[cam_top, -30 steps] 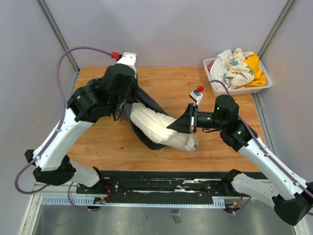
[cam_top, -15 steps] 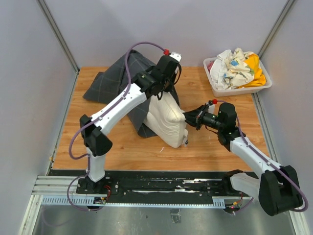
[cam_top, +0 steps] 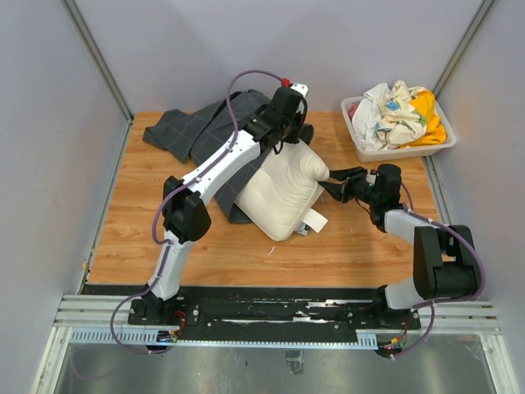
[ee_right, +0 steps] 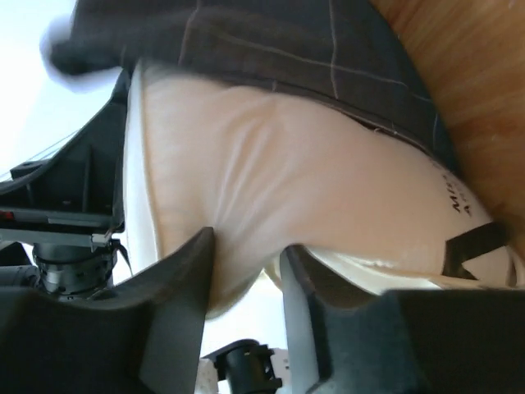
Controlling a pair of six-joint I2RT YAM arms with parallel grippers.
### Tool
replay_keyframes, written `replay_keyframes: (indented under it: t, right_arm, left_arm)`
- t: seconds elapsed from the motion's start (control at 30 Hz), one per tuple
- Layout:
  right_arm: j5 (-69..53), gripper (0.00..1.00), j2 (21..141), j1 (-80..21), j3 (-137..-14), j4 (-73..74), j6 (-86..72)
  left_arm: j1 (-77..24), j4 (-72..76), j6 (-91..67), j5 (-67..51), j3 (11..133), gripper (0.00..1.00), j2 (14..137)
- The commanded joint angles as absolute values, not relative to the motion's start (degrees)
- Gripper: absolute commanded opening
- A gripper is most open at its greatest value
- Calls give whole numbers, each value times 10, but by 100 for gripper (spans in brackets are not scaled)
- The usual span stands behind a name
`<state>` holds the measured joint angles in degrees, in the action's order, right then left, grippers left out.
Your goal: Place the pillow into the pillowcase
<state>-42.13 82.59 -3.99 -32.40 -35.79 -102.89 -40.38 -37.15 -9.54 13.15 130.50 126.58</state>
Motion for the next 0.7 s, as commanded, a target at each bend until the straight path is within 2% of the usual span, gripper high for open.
replay_keyframes:
  t: [0.0,0.03,0.17,0.33,0.5,0.67]
  right_arm:
    - [-417,48,832,-14,-384,-313,-949]
    - [-416,54,829,-10,-396,-289,-934]
    - [-405,62,814,8,-441,-177,-860]
    - [-397,64,804,11,-506,-36,-745]
    - [-322,65,793,11,-573,195,-589]
    - [-244,66,732,11,-550,240,-537]
  left_arm:
    - [-395,-333,-98,121,1277,39,1197]
    - [-393,-329,-96,121,1268,43,1180]
    - [-379,-340,-99,114,1251,46,1130]
    - [-375,-316,-67,183,1150,51,1076]
    - [-368,-297,-43,215,1071,52,1066]
    - [-367,-268,-20,224,1012,53,1085]
